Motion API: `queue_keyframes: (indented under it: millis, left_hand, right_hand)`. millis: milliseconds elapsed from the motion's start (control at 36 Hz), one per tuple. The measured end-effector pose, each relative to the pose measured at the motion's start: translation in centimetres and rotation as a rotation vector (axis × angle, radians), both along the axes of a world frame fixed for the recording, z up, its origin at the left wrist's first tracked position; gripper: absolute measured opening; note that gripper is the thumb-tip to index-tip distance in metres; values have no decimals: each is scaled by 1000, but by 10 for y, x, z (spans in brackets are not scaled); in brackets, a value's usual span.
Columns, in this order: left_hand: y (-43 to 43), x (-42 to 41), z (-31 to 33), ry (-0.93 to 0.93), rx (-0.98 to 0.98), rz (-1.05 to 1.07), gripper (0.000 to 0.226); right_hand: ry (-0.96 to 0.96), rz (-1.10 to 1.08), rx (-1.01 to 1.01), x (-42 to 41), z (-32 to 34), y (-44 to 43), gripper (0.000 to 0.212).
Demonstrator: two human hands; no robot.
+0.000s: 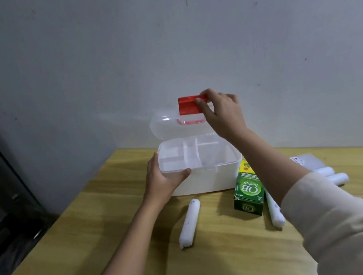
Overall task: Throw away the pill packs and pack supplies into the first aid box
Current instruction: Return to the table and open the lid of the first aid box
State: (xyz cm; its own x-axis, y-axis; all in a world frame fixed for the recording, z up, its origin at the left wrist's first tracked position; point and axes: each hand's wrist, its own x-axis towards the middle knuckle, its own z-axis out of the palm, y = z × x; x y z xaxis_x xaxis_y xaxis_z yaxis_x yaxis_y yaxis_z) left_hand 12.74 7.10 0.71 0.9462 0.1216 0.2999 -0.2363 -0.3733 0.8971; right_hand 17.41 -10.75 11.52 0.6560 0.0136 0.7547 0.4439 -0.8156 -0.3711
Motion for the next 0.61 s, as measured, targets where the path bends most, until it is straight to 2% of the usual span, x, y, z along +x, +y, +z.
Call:
queue_keyframes:
  millis: [167,250,333,417,500,611]
  left_hand:
    - [0,2,-4,-5,1,9,82]
    - [1,2,-6,-15,14,9,85]
    - [1,2,-7,-17,17,12,88]
    - [0,0,-7,-32,19,19,88]
    - [1,-2,-7,-33,29,20,89]
    - [0,-1,-7,-27,31,27,92]
  right_hand:
    - [-90,-157,4,26,5,4,34]
    - [-83,-261,84,38,5,4,38]
    - [-1,-329,249,47,1,5,44]
    - [34,-183,400,58,-6,7,44]
    - [12,-10,477,66,-12,0,34]
    - [105,57,513,69,-18,-18,34]
